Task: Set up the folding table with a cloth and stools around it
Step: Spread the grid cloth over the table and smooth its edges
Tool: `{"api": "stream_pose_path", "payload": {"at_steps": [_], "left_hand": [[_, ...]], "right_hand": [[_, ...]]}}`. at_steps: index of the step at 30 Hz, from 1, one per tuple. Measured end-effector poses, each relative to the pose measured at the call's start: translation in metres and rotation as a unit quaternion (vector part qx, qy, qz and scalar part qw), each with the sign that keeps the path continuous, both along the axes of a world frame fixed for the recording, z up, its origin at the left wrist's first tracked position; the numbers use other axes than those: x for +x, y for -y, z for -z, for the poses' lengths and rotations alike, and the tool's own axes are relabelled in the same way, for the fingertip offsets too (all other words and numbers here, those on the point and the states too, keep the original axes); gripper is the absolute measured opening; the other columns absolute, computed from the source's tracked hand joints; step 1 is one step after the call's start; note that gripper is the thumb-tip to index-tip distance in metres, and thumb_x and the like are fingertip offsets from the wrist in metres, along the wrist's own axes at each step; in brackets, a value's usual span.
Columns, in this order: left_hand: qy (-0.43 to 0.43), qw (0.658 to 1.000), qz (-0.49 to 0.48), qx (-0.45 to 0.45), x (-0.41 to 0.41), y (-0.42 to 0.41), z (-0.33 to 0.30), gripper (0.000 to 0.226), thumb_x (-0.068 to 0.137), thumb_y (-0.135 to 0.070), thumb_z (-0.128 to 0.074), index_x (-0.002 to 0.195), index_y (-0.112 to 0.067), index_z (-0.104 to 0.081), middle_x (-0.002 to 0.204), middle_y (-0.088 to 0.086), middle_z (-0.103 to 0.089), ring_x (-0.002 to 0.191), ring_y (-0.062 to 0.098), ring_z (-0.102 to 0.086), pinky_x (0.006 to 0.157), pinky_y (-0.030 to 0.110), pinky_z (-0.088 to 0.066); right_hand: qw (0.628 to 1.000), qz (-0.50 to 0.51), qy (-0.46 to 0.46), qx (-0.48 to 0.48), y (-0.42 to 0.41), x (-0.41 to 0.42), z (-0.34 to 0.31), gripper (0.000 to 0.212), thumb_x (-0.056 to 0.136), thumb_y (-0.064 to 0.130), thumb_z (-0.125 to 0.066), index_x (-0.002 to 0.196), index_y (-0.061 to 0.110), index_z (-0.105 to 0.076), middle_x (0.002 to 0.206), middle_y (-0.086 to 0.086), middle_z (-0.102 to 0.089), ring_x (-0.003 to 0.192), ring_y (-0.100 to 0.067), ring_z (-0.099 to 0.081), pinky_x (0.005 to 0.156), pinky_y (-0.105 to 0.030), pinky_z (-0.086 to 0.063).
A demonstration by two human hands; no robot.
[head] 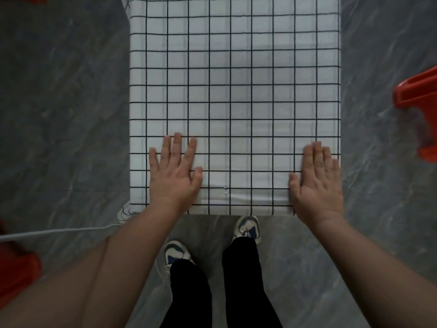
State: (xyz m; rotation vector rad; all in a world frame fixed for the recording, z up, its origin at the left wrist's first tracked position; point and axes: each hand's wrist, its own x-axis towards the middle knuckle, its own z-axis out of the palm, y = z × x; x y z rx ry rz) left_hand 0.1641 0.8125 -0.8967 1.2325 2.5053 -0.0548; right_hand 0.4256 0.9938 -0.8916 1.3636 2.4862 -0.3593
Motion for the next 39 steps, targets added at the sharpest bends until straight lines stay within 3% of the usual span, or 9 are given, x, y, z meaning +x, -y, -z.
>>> {"api": "stream_pose_path", "payload": {"at_steps": [4,7,11,16,24,28,33,39], "left_hand": [[0.018,1.000,-0.003,-0.002,-0.001,-0.001,-0.005,0.066,0.098,-0.053,-0.016,0.153,-0.038,0.015,0.162,-0.002,0.023,0.147,0.016,0.026,0.119,0.054,0.010],[0.042,0.999,-0.003,-0.003,-0.004,-0.002,-0.013,0.066,0.097,-0.054,-0.018,0.154,-0.039,0.013,0.163,-0.002,0.021,0.147,0.014,0.026,0.119,0.053,0.011],[0.059,0.998,-0.024,-0.003,-0.005,-0.010,-0.027,0.062,0.097,-0.052,-0.026,0.154,-0.039,-0.004,0.166,-0.001,0.003,0.150,0.015,0.013,0.121,0.051,0.006],[0.051,0.995,-0.074,0.040,-0.011,-0.030,-0.057,0.057,0.098,-0.042,-0.037,0.152,-0.034,-0.019,0.163,0.004,-0.012,0.151,0.022,-0.002,0.121,0.051,-0.005],[0.047,0.996,-0.053,0.052,-0.063,-0.071,-0.065,0.068,0.098,-0.037,-0.042,0.157,-0.028,-0.010,0.165,0.008,-0.004,0.151,0.026,0.005,0.122,0.048,-0.003],[0.024,1.000,-0.004,0.018,-0.094,-0.084,-0.051,0.072,0.098,-0.052,-0.036,0.156,-0.034,0.002,0.165,0.006,0.005,0.151,0.025,0.012,0.122,0.048,0.002],[0.031,0.999,0.011,-0.023,-0.116,-0.091,-0.039,0.071,0.096,-0.062,-0.025,0.154,-0.039,0.009,0.165,0.000,0.010,0.149,0.022,0.020,0.121,0.047,0.008],[0.067,0.996,0.030,-0.058,-0.128,-0.086,-0.035,0.072,0.096,-0.061,-0.025,0.154,-0.039,0.012,0.164,0.000,0.018,0.149,0.022,0.022,0.122,0.045,0.003]], "right_hand": [[1.000,0.005,0.001,-0.013,-0.001,-0.003,-0.008,0.071,0.097,0.046,-0.016,0.156,0.017,0.010,0.164,0.001,0.018,0.148,-0.010,0.026,0.120,-0.034,0.017],[0.999,0.019,-0.021,-0.022,-0.003,-0.006,-0.019,0.075,0.095,0.046,-0.025,0.159,0.017,-0.001,0.167,-0.001,0.007,0.151,-0.011,0.017,0.121,-0.033,0.013],[0.998,0.036,-0.030,-0.031,-0.009,-0.012,-0.034,0.075,0.093,0.038,-0.048,0.158,0.016,-0.018,0.166,-0.004,-0.012,0.152,-0.019,-0.004,0.123,-0.038,-0.002],[0.997,0.048,-0.048,-0.025,-0.024,-0.032,-0.054,0.069,0.094,0.037,-0.046,0.156,0.021,-0.018,0.165,-0.002,-0.013,0.151,-0.020,-0.006,0.122,-0.041,-0.008],[0.997,0.005,-0.074,-0.027,-0.075,-0.086,-0.063,0.071,0.099,0.036,-0.040,0.159,0.019,-0.007,0.167,-0.005,0.000,0.153,-0.022,0.004,0.124,-0.038,0.001],[0.998,-0.006,-0.051,-0.024,-0.099,-0.111,-0.057,0.072,0.100,0.046,-0.034,0.159,0.026,0.002,0.167,-0.003,0.009,0.152,-0.020,0.012,0.123,-0.040,0.003],[1.000,-0.025,-0.007,-0.006,-0.116,-0.124,-0.047,0.072,0.100,0.050,-0.035,0.159,0.024,-0.002,0.167,-0.005,0.004,0.153,-0.023,0.006,0.122,-0.040,0.000],[0.998,0.030,0.006,-0.063,-0.124,-0.122,-0.043,0.077,0.097,0.048,-0.044,0.159,0.025,-0.006,0.167,-0.002,0.000,0.153,-0.018,0.002,0.123,-0.035,-0.002]]}}
